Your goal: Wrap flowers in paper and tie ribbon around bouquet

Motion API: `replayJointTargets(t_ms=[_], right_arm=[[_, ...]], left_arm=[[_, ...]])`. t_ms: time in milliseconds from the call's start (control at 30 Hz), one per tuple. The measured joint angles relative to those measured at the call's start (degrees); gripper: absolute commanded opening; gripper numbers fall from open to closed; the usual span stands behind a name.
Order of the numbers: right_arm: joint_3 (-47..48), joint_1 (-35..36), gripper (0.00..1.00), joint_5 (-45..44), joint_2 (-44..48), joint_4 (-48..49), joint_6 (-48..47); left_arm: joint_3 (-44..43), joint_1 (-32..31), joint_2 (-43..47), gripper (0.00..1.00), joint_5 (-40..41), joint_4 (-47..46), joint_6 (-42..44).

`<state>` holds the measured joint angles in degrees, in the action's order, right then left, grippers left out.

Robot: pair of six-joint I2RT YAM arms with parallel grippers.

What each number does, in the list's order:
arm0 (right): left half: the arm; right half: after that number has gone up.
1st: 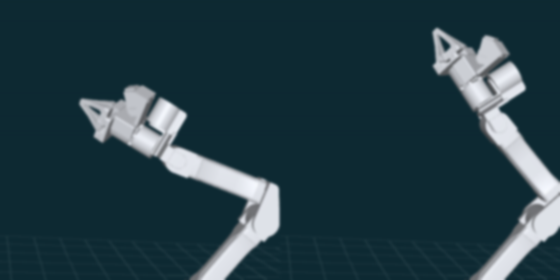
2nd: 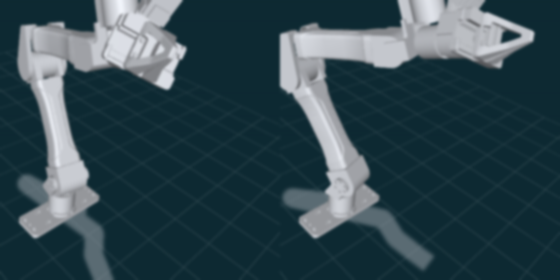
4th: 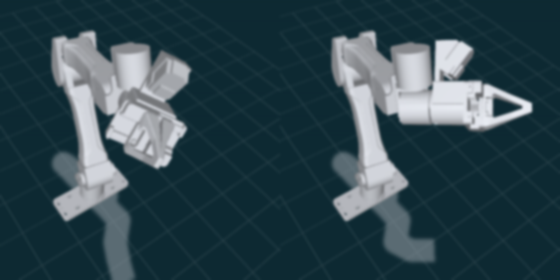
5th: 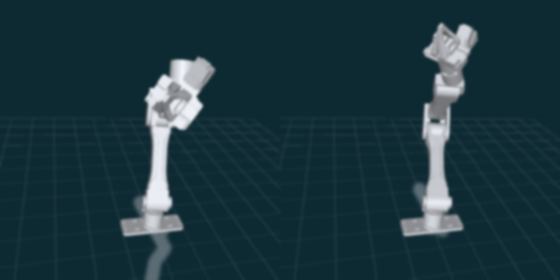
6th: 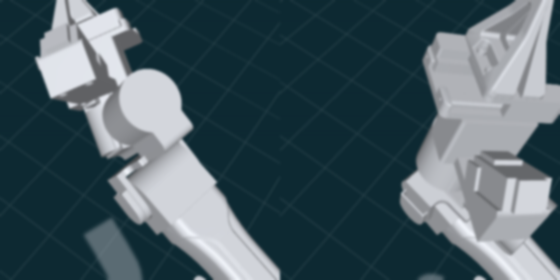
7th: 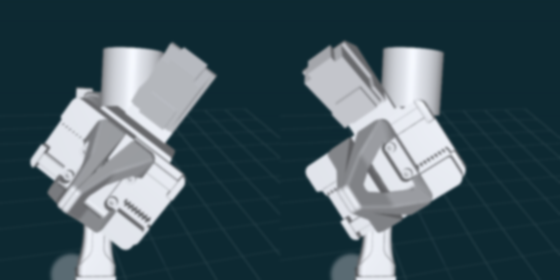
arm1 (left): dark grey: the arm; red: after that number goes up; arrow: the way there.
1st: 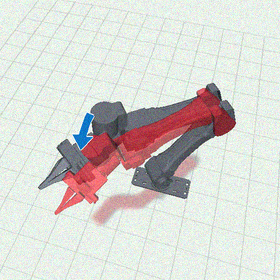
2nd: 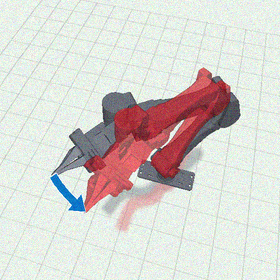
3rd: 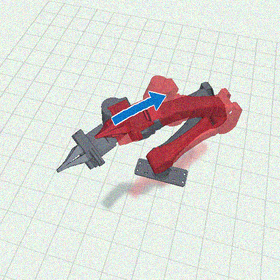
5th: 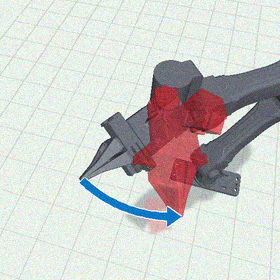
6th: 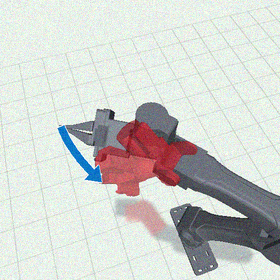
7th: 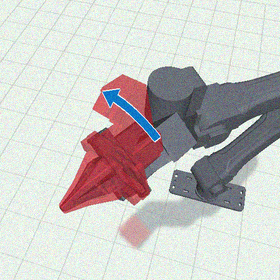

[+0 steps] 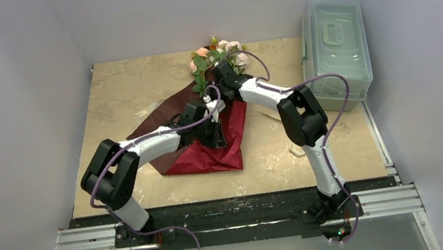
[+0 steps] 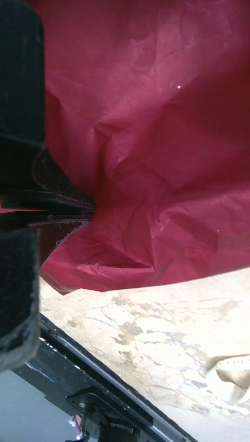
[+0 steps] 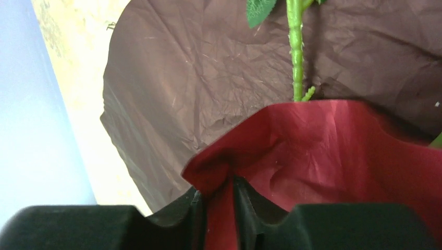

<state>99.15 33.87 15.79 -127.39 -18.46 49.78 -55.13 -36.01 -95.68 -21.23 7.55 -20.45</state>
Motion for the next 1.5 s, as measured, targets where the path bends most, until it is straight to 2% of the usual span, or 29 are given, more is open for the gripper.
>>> replayJointTargets(t_ms=[100, 233, 300, 400, 500, 667, 833, 1000, 1267, 1500], right_arm=[[1.42, 0.02, 0.60, 0.26, -0.07, -1.53, -1.64], [7.08, -0.61, 0.72, -0.09, -0.48, -4.98, -4.46], [9.81, -1.38, 0.75, -0.31, -0.42, -6.27, -5.88], [11.04, -3.56, 0.74, -1.14, 0.76, -8.11, -7.67], [8.28, -6.60, 0.69, -1.77, 4.26, -9.81, -9.09], [-1.55, -10.27, 0.61, -2.99, 13.88, -11.21, -11.32], [-13.68, -8.76, 0.59, -1.53, 20.24, -8.48, -10.58], [-20.33, -7.10, 0.59, 0.66, 17.97, -5.95, -9.25], [-19.15, -7.30, 0.59, 2.12, 11.52, -2.82, -9.75], [-18.14, -7.23, 0.59, 3.26, 10.56, -1.42, -9.73]], left_arm=[[2.12, 0.00, 0.00, 0.02, 0.00, -1.14, -0.02], [4.24, 0.00, -0.15, 0.02, 0.00, -2.91, -0.26], [4.81, 0.00, -0.31, 0.02, 0.07, -3.56, -0.59], [4.90, 0.00, -0.33, 0.01, 0.46, -3.72, -1.01], [4.87, 0.00, -0.33, 0.02, 0.96, -3.82, -1.05], [3.56, 0.00, -0.98, 0.03, 1.75, -3.52, -0.96], [-0.50, 0.00, -3.56, 0.03, 2.25, -3.13, 0.13], [-2.12, 0.00, -4.52, 0.03, 2.60, -2.23, 1.14], [-3.06, -0.35, -4.66, 0.03, 3.91, 1.36, 2.08], [-11.67, -5.90, -4.63, 0.04, 5.99, 8.17, 4.61]])
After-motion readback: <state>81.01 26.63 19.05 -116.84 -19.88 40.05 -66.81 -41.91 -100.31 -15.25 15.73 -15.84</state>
